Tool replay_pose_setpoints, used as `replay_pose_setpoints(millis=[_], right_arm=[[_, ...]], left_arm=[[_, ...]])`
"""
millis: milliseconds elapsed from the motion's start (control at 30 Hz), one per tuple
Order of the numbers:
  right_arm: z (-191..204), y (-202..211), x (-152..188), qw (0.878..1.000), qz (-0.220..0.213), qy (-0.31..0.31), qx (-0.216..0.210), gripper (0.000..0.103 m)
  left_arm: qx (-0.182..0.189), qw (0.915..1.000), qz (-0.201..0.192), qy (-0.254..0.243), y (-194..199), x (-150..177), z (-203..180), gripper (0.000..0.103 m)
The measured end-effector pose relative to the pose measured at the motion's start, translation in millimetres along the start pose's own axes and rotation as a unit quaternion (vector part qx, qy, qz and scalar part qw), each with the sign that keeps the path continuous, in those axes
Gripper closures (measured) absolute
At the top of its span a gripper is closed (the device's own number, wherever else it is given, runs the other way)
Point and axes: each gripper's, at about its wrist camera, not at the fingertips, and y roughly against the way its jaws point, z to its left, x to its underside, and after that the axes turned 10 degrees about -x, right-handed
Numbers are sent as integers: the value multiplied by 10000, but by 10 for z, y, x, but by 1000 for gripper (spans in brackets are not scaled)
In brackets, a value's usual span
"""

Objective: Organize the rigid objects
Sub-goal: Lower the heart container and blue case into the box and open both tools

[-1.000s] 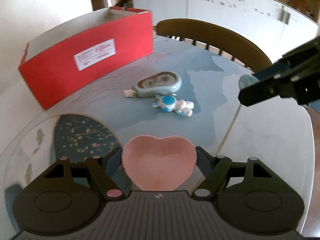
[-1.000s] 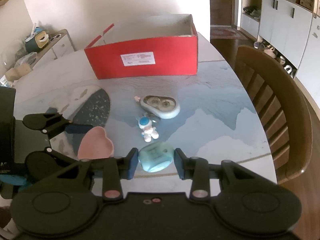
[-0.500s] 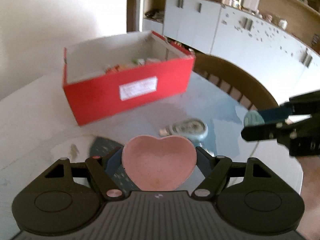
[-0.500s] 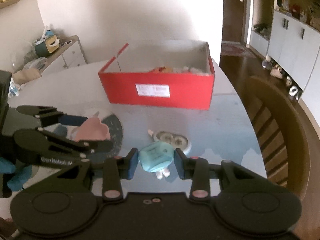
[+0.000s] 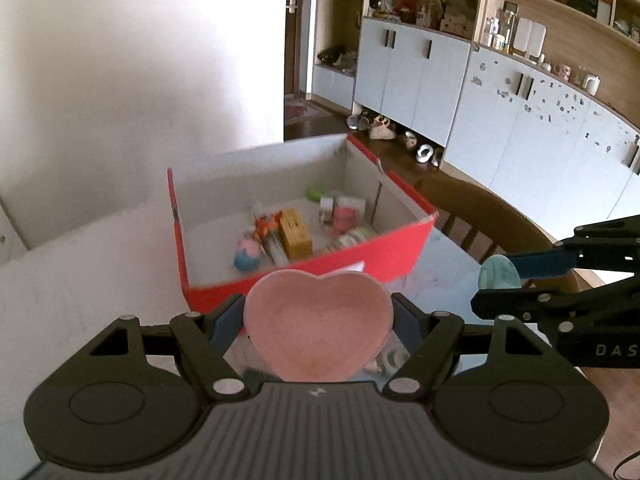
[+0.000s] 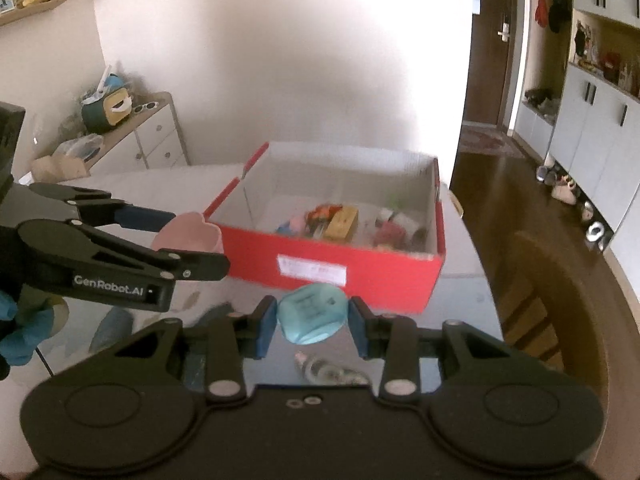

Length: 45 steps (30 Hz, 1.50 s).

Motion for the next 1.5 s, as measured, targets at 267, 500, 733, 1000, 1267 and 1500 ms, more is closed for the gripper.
replay_pose_setpoints(millis=[267,500,733,1000,1267,1500], right_arm=[[-176,-288,-373,9998,-81,129,153,65],[-367,-610,-559,9996,-66,119,238,65],[-551,-963,-675,9993,76,64,367,65],[-770,-1411,-726,9978,430,113,489,65],[-808,-1742,-685,9944,824,390,539,65],[-736,-1911,-634,9889,1141,712,626,67]], left_arm=[[-206,9998,-14,-47,-281,-440,78,25],[-356,9993,116,53,-679,-786,174,25],[-541,9979,350,74,-1138,-925,253,25],[-591,9944,861,162,-1666,-971,268,25],[-645,9900,1257,-29,-2021,-957,146,25],[-603,9863,1519,-223,-2210,-885,72,25]])
